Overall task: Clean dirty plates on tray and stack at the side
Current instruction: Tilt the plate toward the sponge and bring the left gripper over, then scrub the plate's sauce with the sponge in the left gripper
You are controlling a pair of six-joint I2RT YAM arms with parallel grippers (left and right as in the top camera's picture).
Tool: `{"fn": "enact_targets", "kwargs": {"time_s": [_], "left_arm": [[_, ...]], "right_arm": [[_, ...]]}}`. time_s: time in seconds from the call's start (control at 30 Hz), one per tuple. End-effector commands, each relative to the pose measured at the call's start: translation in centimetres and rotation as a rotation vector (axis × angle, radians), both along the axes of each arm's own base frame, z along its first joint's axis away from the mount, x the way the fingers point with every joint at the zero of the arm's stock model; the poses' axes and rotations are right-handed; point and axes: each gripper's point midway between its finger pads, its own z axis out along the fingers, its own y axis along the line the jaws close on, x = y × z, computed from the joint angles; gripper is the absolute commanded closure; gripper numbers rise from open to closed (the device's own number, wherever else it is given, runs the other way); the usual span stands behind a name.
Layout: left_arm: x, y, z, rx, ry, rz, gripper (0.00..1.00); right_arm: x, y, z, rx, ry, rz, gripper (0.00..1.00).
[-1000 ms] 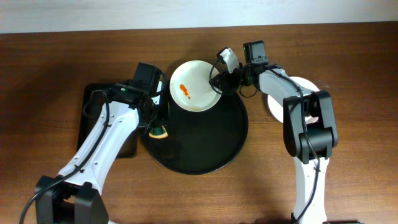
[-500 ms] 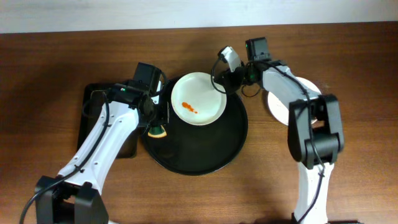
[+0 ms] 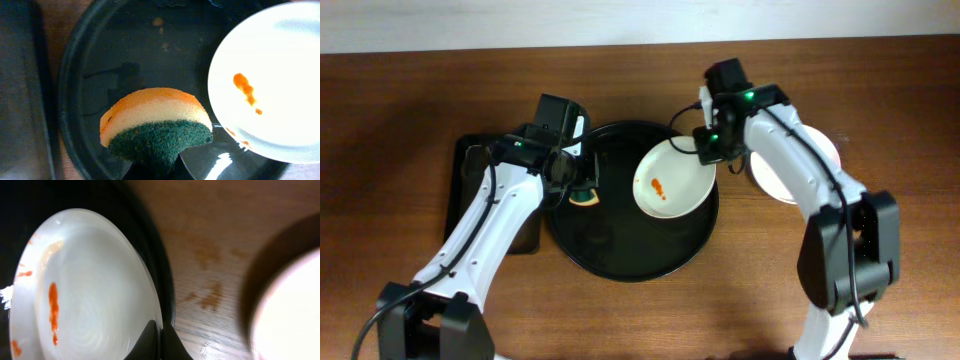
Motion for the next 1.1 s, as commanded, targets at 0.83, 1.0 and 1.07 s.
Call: {"fn": "enact_targets", "kwargs": {"time_s": [0.83,1.0,1.07], "left_arm": [[0.7,-7.7,-10.9,-0.021,0.129,-0.157,1.00],[0.7,-7.7,-10.9,-0.021,0.129,-0.157,1.00],[0.7,-7.7,-10.9,-0.021,0.129,-0.157,1.00]], "right_arm": [[-5.4,-0.9,-0.9,0.150,0.190,-0.094,0.53],[-6.1,0.0,-2.5,0.382,0.225,-0.014,0.57],[-6.6,-0.1,-3.5,0.426,0.235,-0.021,0.60]]}}
